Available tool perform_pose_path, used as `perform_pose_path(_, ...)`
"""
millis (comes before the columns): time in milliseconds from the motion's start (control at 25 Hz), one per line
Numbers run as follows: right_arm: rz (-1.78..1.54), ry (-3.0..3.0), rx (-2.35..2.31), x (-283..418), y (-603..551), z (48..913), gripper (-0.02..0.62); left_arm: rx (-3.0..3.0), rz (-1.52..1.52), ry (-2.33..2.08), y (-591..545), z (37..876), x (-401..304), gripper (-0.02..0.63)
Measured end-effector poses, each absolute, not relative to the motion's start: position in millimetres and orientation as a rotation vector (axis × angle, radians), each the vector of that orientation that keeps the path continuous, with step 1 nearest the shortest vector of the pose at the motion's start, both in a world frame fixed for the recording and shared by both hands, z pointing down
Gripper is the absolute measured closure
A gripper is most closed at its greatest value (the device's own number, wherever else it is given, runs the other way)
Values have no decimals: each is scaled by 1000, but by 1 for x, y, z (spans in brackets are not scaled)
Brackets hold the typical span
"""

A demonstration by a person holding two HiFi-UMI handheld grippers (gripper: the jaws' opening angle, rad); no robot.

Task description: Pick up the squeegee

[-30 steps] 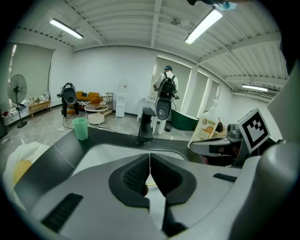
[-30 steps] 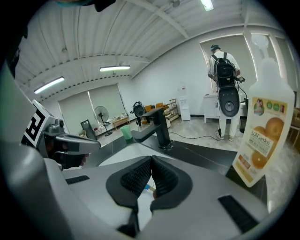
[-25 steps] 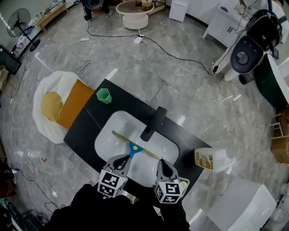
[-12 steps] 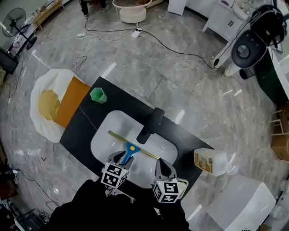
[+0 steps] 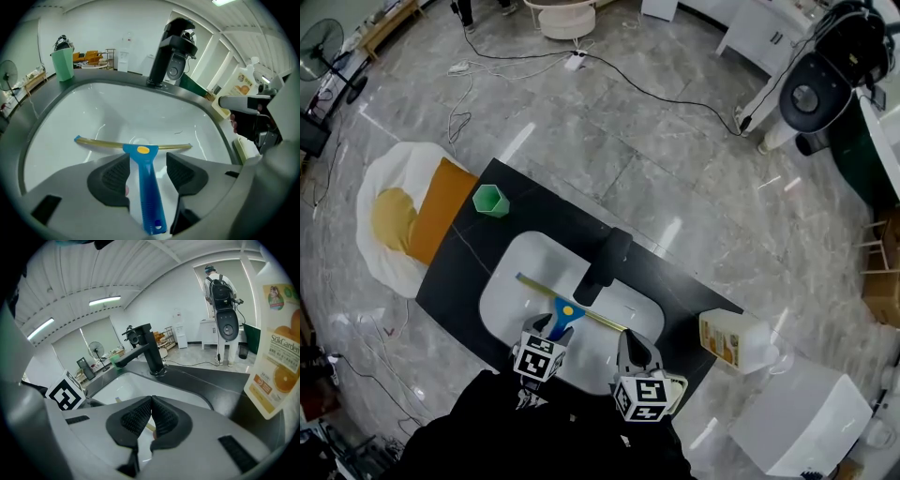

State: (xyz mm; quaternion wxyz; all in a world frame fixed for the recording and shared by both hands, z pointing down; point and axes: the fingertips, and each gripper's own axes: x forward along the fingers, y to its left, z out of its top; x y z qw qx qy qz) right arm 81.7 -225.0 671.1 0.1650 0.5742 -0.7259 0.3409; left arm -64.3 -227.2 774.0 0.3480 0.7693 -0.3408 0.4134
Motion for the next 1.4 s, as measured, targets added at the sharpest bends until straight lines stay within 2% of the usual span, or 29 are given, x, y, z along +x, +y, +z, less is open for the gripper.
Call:
perform_pose_path(960,1042,-2042,1615,97,-241,698,578,1808,1229,-796,-217,847,-53,374)
perform_pose_path(1400,1061,-2033,1613,101,-243,703,580,1783,1266,-813,-218,855,-53,499)
